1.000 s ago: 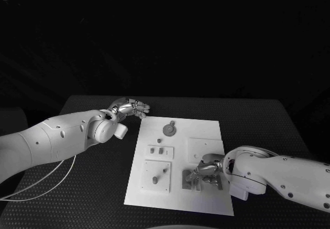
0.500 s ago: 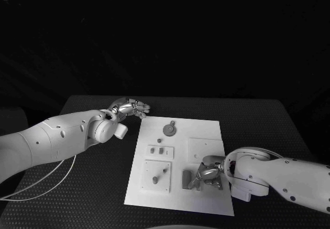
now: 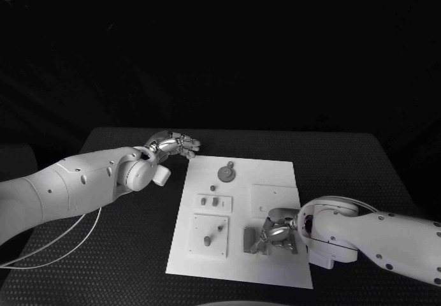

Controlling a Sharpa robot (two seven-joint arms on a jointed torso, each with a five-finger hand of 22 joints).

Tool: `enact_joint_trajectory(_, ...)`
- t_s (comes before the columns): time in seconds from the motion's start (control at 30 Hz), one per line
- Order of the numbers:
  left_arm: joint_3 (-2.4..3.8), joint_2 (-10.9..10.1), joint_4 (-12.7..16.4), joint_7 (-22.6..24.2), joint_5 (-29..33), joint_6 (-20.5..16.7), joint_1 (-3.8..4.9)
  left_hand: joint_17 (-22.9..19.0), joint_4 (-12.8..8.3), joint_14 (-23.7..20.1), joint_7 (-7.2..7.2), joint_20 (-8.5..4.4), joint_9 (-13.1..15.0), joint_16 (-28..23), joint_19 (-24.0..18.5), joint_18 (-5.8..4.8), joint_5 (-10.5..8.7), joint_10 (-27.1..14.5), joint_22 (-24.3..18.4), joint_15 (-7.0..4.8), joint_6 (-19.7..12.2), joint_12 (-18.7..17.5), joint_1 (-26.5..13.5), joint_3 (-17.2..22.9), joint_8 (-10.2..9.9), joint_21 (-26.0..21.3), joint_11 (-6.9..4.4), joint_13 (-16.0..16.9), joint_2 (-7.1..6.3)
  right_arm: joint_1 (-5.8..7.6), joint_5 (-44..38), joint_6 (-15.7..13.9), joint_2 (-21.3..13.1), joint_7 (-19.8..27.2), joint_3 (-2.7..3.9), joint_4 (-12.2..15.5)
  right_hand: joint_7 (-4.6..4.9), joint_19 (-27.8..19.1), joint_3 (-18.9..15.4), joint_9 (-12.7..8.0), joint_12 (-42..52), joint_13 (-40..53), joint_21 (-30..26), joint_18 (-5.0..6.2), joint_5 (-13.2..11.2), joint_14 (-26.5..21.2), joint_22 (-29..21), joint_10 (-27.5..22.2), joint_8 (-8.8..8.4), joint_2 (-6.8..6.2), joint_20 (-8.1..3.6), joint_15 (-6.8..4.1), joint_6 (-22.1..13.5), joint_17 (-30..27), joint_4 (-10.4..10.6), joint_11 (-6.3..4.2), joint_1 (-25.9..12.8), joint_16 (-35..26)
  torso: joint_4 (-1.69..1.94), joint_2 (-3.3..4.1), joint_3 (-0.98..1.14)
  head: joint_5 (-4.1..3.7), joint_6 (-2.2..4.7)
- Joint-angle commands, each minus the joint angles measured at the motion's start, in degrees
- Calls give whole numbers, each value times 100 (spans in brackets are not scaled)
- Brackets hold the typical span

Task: Assemble the parts on the task board

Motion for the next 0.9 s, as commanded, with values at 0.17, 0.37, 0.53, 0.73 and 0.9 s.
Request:
enact_joint_trajectory(0.17, 4, 6, 14, 31, 26, 98, 3, 7, 11, 35, -22, -5, -8, -35, -11, 106, -8, 33, 9, 13, 6, 0, -49, -6, 20, -26, 0, -2, 7, -31, -483, 42, 56, 25, -11, 25, -24, 24, 9, -2, 42, 9, 32, 208, 13, 56, -16, 80, 7, 83, -39, -51, 79, -8, -44, -23, 93, -1, -4, 1, 0, -2, 0)
enact_joint_trajectory(0.37, 4, 3, 13, 32, 26, 97, 3, 10, 19, 36, -22, -4, -8, -37, -11, 105, -8, 37, 10, 14, 9, 1, -57, -6, 23, -26, -1, -2, 16, -40, -834, 51, 74, 18, -12, 34, -43, 44, 43, 4, 55, 13, 40, 208, 14, 82, -27, 134, 26, 69, -55, -61, 136, -16, -91, -42, 195, -4, -4, -1, 0, -1, -5)
enact_joint_trajectory(0.53, 4, 5, 13, 32, 26, 98, 3, 11, 20, 36, -23, -4, -9, -39, -12, 105, -8, 39, 11, 14, 10, 1, -56, -5, 25, -26, -1, -2, 18, -76, -927, 34, 112, 16, -14, 31, -60, 61, 72, 6, 63, 16, 46, 208, 15, 104, -38, 182, 37, 61, -67, -70, 183, -23, -134, -58, 299, -8, -1, 0, 0, 2, -17)
enact_joint_trajectory(0.73, 4, -1, 14, 31, 26, 97, 3, 12, 20, 37, -23, -4, -9, -40, -13, 106, -8, 40, 12, 14, 11, 1, -55, -5, 26, -26, -2, -2, 19, -98, -1186, -207, 118, -57, -14, 19, -73, 84, 93, 8, 68, 18, 55, 208, 14, 129, -47, 223, 49, 135, -74, -74, 227, -31, -124, -70, 362, -11, 1, 1, 2, 4, -19)
enact_joint_trajectory(0.9, 4, -1, 14, 30, 26, 100, 3, 14, 21, 37, -24, -4, -9, -41, -13, 106, -8, 41, 12, 14, 12, 1, -56, -5, 27, -27, -2, -2, 20, -99, -1215, -203, 121, -41, -14, 10, -94, 122, 135, 8, 69, 16, 60, 208, 12, 161, -67, 290, 64, 378, -79, -84, 291, -47, -13, -91, 296, -21, -3, -1, -1, 6, -24)
